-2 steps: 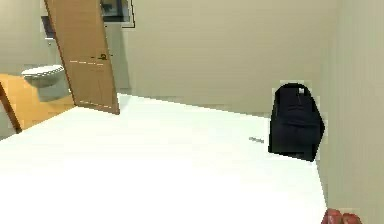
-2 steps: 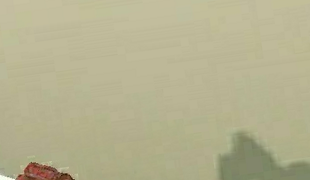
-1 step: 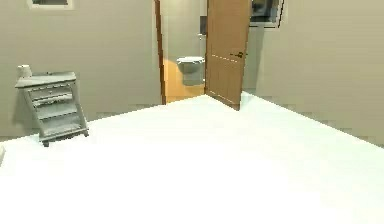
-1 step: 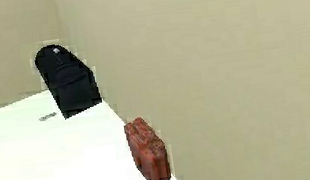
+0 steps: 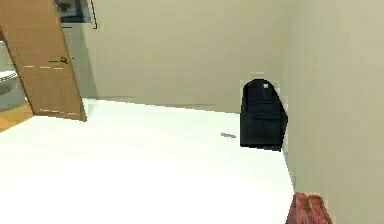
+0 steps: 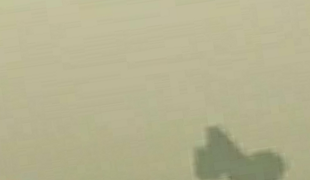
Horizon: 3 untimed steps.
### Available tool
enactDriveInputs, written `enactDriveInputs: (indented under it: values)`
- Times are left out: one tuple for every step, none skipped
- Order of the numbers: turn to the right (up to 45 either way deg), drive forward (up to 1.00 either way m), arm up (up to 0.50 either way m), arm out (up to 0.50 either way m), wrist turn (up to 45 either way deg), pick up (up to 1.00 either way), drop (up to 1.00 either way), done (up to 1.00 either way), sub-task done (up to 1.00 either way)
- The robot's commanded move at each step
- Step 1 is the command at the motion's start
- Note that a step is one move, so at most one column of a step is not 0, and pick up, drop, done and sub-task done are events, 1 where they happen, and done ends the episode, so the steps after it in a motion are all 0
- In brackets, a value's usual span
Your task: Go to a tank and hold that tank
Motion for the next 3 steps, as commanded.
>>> enactDriveInputs:
  values:
    - [33.0, 0.00, 0.00, 0.00, 0.0, 0.00, 0.00, 0.00, 0.00]
    - [0.0, 0.40, 0.00, 0.00, 0.0, 0.00, 0.00, 0.00, 0.00]
    - [-45.0, 0.00, 0.00, 0.00, 0.0, 0.00, 0.00, 0.00, 0.00]
